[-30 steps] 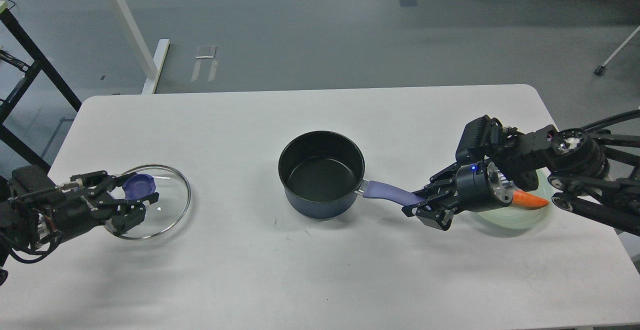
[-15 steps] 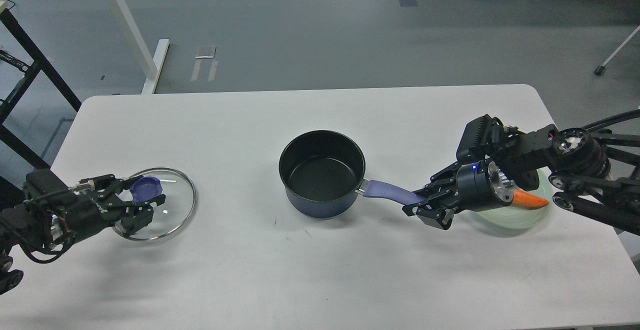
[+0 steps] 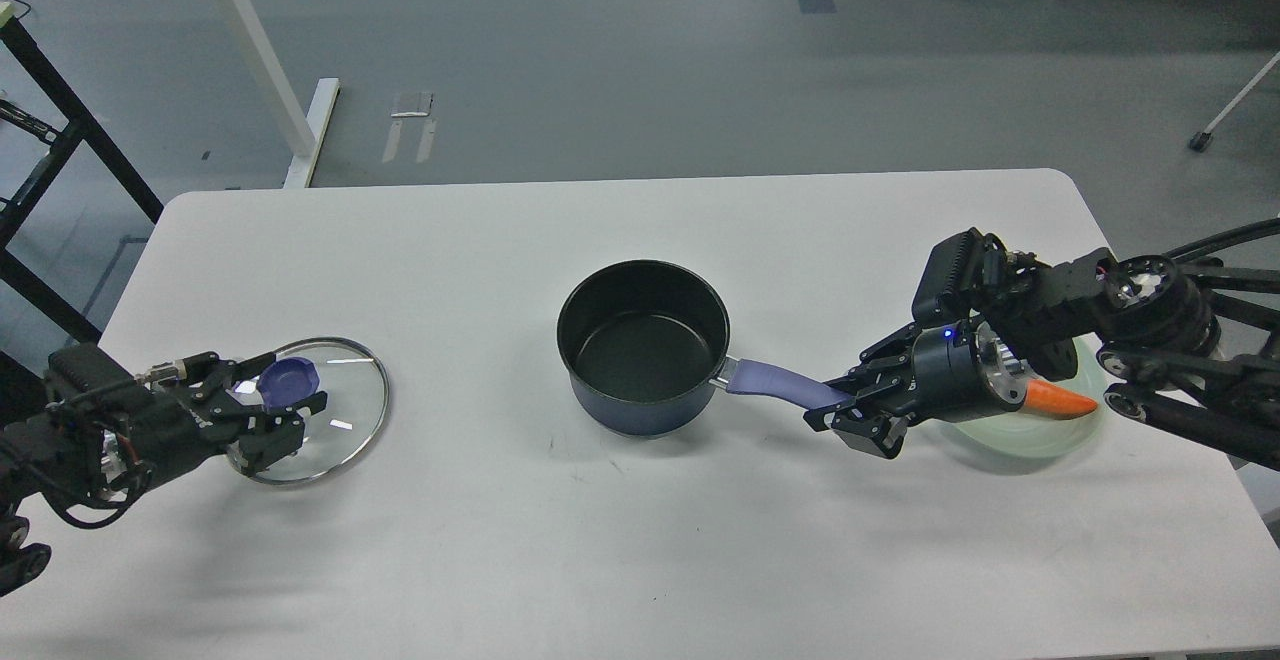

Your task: Open pot lid

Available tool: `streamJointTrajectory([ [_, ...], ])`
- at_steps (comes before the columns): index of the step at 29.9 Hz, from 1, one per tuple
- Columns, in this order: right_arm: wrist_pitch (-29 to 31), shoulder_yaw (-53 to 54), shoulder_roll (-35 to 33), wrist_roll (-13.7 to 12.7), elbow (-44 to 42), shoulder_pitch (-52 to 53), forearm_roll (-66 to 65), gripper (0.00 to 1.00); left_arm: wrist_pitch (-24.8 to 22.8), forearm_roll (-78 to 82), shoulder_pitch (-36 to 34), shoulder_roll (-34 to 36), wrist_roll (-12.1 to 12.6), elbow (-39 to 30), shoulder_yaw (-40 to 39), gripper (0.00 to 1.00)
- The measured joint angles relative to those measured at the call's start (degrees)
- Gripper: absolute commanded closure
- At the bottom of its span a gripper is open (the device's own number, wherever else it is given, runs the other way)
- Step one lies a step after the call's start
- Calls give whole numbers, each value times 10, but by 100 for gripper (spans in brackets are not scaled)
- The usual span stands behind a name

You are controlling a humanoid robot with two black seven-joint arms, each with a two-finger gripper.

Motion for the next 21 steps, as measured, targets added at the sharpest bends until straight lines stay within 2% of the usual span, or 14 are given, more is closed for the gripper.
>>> streamJointTrajectory([
  [9, 0, 0, -1, 0, 0, 0, 0, 76, -8, -17, -9, 10, 0, -30, -6, 2],
  [12, 0, 0, -1, 0, 0, 0, 0, 76, -33, -95, -26, 24, 0, -60, -10, 2],
  [15, 0, 0, -1, 0, 0, -1, 0, 76, -97, -231, -64, 33, 0, -88, -11, 1],
  [21, 0, 1, -1, 0, 0, -1, 0, 75, -292, -589, -136, 42, 0, -96, -18, 1],
])
